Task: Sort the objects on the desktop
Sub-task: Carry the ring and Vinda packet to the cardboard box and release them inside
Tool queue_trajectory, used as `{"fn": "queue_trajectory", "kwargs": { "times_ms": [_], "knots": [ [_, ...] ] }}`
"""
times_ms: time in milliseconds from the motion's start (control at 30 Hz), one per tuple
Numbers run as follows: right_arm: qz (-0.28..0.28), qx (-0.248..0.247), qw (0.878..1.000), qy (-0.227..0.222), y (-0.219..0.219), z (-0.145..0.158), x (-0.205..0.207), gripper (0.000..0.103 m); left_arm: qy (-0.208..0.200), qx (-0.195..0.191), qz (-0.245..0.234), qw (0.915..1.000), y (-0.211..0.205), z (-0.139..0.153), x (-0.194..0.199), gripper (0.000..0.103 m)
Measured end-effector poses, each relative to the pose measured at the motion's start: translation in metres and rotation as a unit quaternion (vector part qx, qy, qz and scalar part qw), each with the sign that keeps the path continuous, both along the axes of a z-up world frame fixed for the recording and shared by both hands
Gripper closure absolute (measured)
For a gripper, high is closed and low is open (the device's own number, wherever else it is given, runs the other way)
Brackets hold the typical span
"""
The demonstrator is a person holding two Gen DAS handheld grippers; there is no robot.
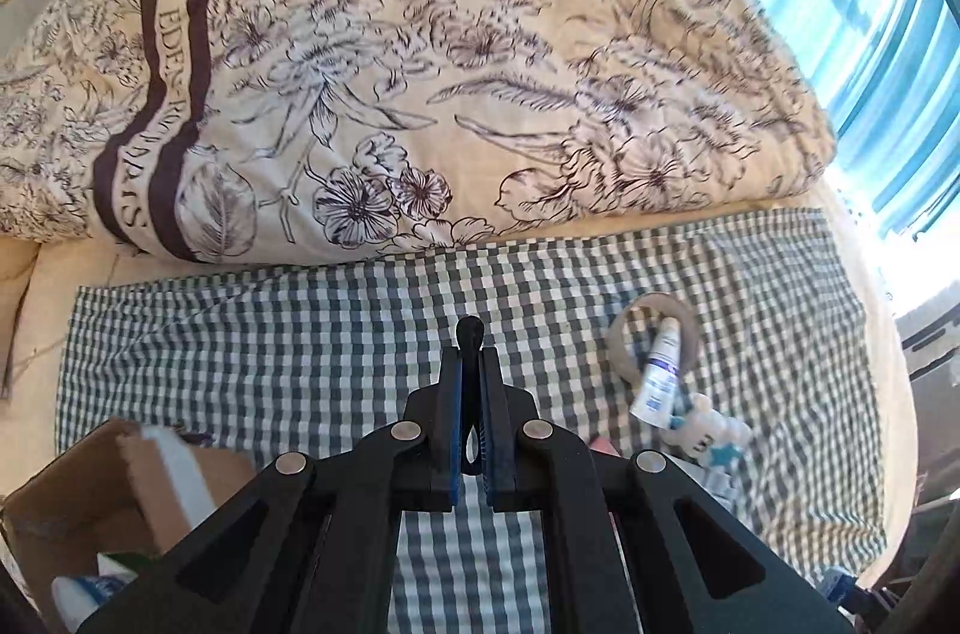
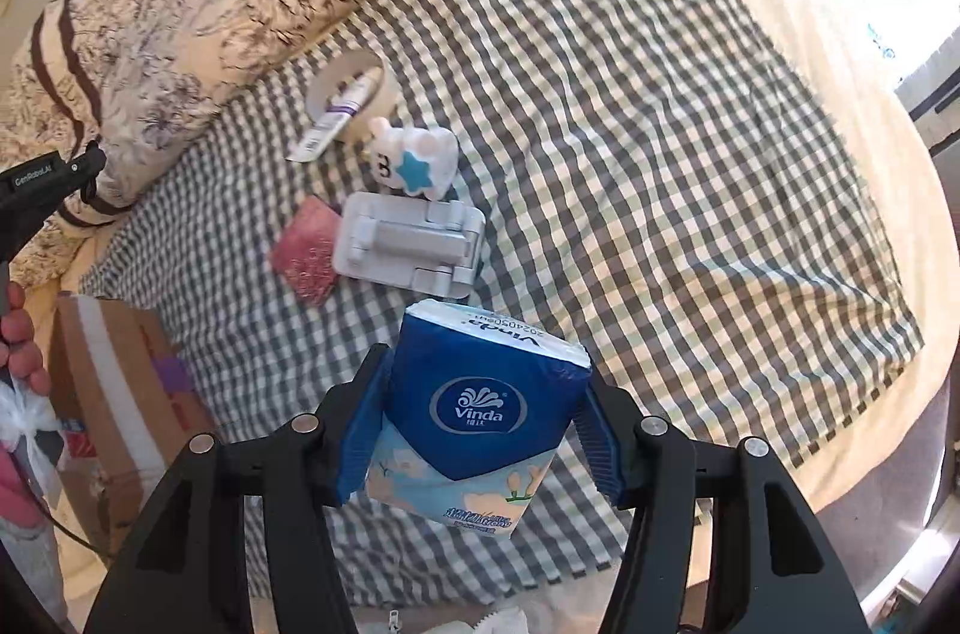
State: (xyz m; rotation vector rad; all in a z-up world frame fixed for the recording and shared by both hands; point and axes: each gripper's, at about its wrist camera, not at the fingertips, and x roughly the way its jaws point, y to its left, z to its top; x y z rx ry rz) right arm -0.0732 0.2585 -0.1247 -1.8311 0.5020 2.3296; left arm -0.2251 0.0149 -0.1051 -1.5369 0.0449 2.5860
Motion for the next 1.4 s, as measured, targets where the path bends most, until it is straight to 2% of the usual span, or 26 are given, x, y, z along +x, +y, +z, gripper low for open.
{"fn": "queue_trajectory", "kwargs": {
  "times_ms": [133,567,833,1133,1267,1400],
  "knots": [
    [-0.002,0.001,1.0,0.016,-0.01,0.011,0.007,0.045,0.004,-0.002,-0.006,1.0,-0.004,0.019,0.02,0.098],
    [0.022,0.011,0.998,0.059,-0.034,0.058,0.039,0.045,0.01,-0.004,-0.025,0.9996,-0.008,0.052,0.087,0.098],
    [0.058,0.01,0.995,0.085,-0.058,0.091,0.046,0.045,0.026,-0.001,-0.025,0.9993,-0.028,0.093,0.116,0.098],
    [0.139,-0.001,0.982,0.125,-0.134,0.129,0.032,0.045,0.053,0.001,-0.001,0.9986,-0.085,0.138,0.141,0.098],
    [0.199,-0.01,0.97,0.136,-0.195,0.138,0.024,0.045,0.051,-0.005,0.034,0.9981,-0.127,0.138,0.154,0.098],
    [0.255,-0.024,0.957,0.135,-0.254,0.134,0.018,0.045,0.033,-0.017,0.078,0.9962,-0.179,0.123,0.168,0.098]
  ]
}}
